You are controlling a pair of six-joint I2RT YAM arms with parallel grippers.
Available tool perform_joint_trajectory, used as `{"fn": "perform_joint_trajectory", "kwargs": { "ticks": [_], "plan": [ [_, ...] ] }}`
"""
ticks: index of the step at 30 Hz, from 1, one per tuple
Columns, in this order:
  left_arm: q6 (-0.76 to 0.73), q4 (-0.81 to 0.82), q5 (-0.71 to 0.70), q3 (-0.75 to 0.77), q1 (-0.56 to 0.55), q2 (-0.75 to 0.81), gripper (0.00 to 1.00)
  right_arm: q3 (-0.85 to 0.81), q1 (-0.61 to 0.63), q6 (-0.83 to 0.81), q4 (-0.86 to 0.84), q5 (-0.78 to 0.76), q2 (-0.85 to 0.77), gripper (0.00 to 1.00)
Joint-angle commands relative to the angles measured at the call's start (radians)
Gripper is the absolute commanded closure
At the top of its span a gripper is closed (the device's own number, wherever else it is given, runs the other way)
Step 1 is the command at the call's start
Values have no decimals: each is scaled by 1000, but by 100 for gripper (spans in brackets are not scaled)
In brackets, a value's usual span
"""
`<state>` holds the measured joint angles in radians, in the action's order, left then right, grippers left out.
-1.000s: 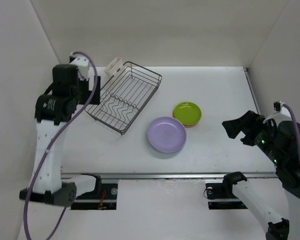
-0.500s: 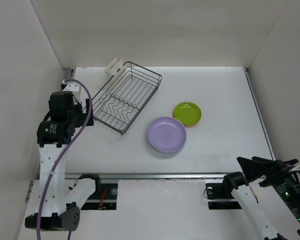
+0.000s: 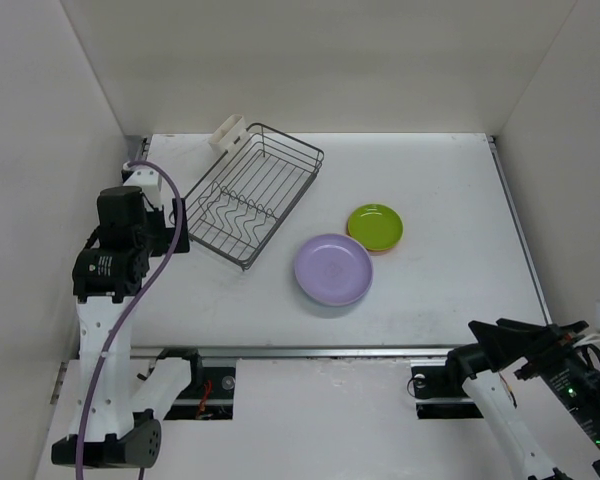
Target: Unload the plates from the dish rack
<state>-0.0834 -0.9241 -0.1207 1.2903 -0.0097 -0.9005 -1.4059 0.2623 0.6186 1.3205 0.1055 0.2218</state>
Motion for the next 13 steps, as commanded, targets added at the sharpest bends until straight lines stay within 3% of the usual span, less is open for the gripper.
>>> {"fn": "perform_joint_trajectory", "kwargs": {
  "ticks": [1, 13],
  "plan": [
    [10, 16, 18, 10, 8, 23, 0, -28, 3, 73, 63, 33, -12, 0],
    [10, -5, 44, 41, 8, -18, 0, 4, 3, 73, 63, 23, -41, 0]
  ]
}}
